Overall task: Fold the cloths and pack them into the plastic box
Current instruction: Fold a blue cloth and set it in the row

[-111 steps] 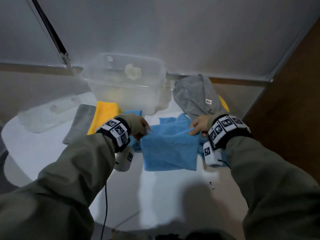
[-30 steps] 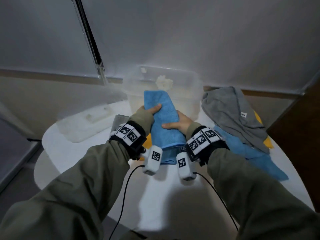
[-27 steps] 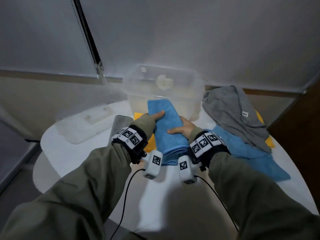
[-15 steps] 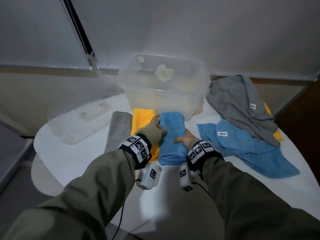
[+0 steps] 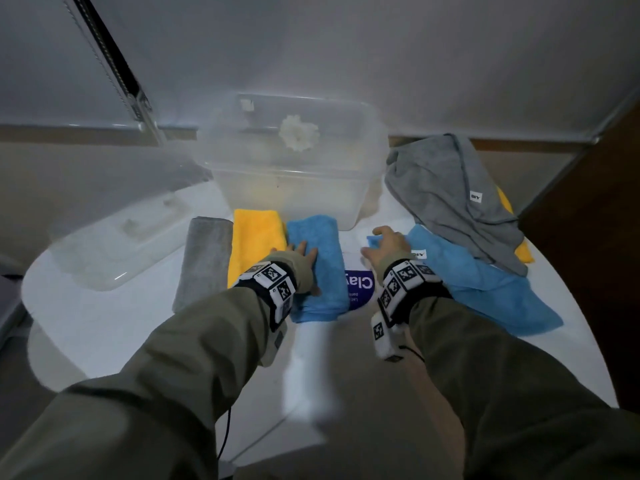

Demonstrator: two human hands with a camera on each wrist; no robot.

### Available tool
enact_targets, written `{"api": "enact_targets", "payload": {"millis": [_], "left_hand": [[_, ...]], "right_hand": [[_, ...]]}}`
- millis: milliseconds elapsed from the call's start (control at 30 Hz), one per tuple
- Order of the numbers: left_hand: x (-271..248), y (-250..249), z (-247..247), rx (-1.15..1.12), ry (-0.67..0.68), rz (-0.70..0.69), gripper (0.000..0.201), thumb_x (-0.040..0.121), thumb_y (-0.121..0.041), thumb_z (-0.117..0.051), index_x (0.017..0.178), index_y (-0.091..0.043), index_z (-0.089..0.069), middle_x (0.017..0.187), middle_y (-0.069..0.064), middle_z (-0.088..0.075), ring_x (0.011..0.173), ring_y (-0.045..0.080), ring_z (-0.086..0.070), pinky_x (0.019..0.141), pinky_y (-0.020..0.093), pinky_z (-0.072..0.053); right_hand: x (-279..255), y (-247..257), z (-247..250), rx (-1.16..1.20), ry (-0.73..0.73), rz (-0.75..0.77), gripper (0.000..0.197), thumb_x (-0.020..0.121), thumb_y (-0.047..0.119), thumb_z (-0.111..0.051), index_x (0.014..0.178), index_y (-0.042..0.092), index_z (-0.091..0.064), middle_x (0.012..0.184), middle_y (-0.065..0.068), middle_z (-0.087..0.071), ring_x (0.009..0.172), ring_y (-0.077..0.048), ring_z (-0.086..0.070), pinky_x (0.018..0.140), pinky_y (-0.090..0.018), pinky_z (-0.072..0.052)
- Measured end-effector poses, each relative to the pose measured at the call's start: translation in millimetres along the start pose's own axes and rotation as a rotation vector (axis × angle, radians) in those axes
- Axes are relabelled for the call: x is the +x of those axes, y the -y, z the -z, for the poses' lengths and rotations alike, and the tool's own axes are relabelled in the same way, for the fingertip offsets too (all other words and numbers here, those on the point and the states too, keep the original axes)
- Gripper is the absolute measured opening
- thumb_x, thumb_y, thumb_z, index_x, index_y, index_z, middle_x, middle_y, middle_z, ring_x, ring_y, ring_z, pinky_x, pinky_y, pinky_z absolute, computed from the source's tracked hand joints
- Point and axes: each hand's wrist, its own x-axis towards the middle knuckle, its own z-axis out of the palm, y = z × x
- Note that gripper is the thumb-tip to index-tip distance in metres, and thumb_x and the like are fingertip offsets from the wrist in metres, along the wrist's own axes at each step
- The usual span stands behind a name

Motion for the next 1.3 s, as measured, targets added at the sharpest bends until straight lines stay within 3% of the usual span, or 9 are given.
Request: {"api": "enact_targets", "payload": {"millis": [133, 267, 467, 633, 700, 833, 1000, 1100, 1300], "left_hand": [[-3, -3, 11, 0.024, 0.018, 0.043, 0.100, 0.076, -0.056, -0.061, 0.148, -0.022, 0.000, 0.158, 0.004, 0.003, 0.145, 0.029, -0.009, 0.113, 0.056, -0.020], [-17, -14, 35, -0.024, -0.099, 0.036, 0.077, 0.077, -0.049, -0.061, 0.141, -0.019, -0.030, 0.145, 0.008, -0.034, 0.131, 0.032, -0.038, 0.104, 0.045, -0.038], [-30, -51, 65, -0.272, -0.408, -0.041, 0.058, 0.086, -0.027, -0.054, 0.139, -0.023, -0.032, 0.144, 0.008, -0.031, 0.132, 0.030, -0.032, 0.107, 0.043, -0.033], [-46, -97, 87, -0.531, -0.544, -0.362, 0.085, 0.075, -0.027, -0.073, 0.144, -0.018, -0.024, 0.146, 0.008, -0.030, 0.134, 0.023, -0.032, 0.111, 0.033, -0.028], [-58, -115, 98, -0.651, -0.625, -0.483, 0.083, 0.074, -0.021, -0.075, 0.142, -0.012, -0.029, 0.137, 0.009, -0.041, 0.122, 0.018, -0.042, 0.102, 0.021, -0.033], [-85, -122, 131, -0.934, -0.801, -0.557, 0.027, 0.082, -0.017, -0.068, 0.105, -0.009, -0.056, 0.082, 0.000, -0.055, 0.071, 0.004, -0.051, 0.065, 0.011, -0.043], [-130, -104, 168, -1.193, -0.800, -0.725, 0.011, 0.081, -0.010, -0.064, 0.077, -0.017, -0.057, 0.064, -0.009, -0.063, 0.057, -0.004, -0.058, 0.062, 0.014, -0.050], [-153, -90, 183, -1.211, -0.893, -0.734, 0.018, 0.086, -0.001, -0.058, 0.077, -0.017, -0.056, 0.055, -0.017, -0.066, 0.055, -0.006, -0.059, 0.059, 0.012, -0.050], [-166, -53, 180, -1.334, -1.118, -0.685, 0.009, 0.085, -0.010, -0.061, 0.081, -0.019, -0.060, 0.061, -0.016, -0.068, 0.060, -0.001, -0.062, 0.065, 0.017, -0.053]], "right_hand": [[12, -58, 46, -0.337, -0.045, -0.080, 0.043, 0.085, 0.020, -0.054, 0.127, 0.026, -0.047, 0.140, -0.014, -0.037, 0.132, -0.036, -0.033, 0.108, -0.041, -0.030], [6, -96, 57, -0.652, 0.125, -0.009, 0.049, 0.084, 0.029, -0.051, 0.131, 0.029, -0.039, 0.133, -0.013, -0.042, 0.125, -0.037, -0.044, 0.104, -0.044, -0.038], [4, -89, 80, -0.410, 0.071, 0.113, 0.029, 0.095, 0.028, -0.045, 0.115, 0.012, -0.059, 0.121, -0.017, -0.059, 0.114, -0.033, -0.053, 0.097, -0.037, -0.043], [-17, -41, 133, -0.129, 0.049, 0.456, 0.029, 0.096, 0.020, -0.046, 0.120, 0.009, -0.058, 0.119, -0.019, -0.060, 0.112, -0.032, -0.054, 0.093, -0.031, -0.040], [-33, -21, 155, -0.029, 0.025, 0.613, 0.029, 0.095, 0.015, -0.049, 0.120, 0.007, -0.060, 0.116, -0.017, -0.063, 0.110, -0.029, -0.056, 0.094, -0.030, -0.040], [-61, -3, 198, 0.166, -0.119, 0.806, 0.020, 0.087, 0.018, -0.063, 0.106, 0.017, -0.065, 0.091, 0.009, -0.065, 0.085, -0.005, -0.059, 0.085, -0.013, -0.045], [-72, -6, 228, 0.075, -0.135, 0.752, 0.036, 0.076, 0.020, -0.075, 0.108, 0.012, -0.061, 0.097, -0.006, -0.067, 0.090, -0.021, -0.062, 0.079, -0.027, -0.049], [-66, -12, 232, -0.137, -0.063, 0.587, 0.034, 0.080, 0.028, -0.072, 0.106, 0.009, -0.062, 0.091, -0.005, -0.060, 0.083, -0.019, -0.055, 0.060, -0.022, -0.040], [-53, -30, 241, -0.110, -0.087, 0.527, 0.042, 0.074, 0.027, -0.076, 0.112, 0.016, -0.064, 0.103, -0.005, -0.067, 0.101, -0.024, -0.061, 0.083, -0.026, -0.043]]}}
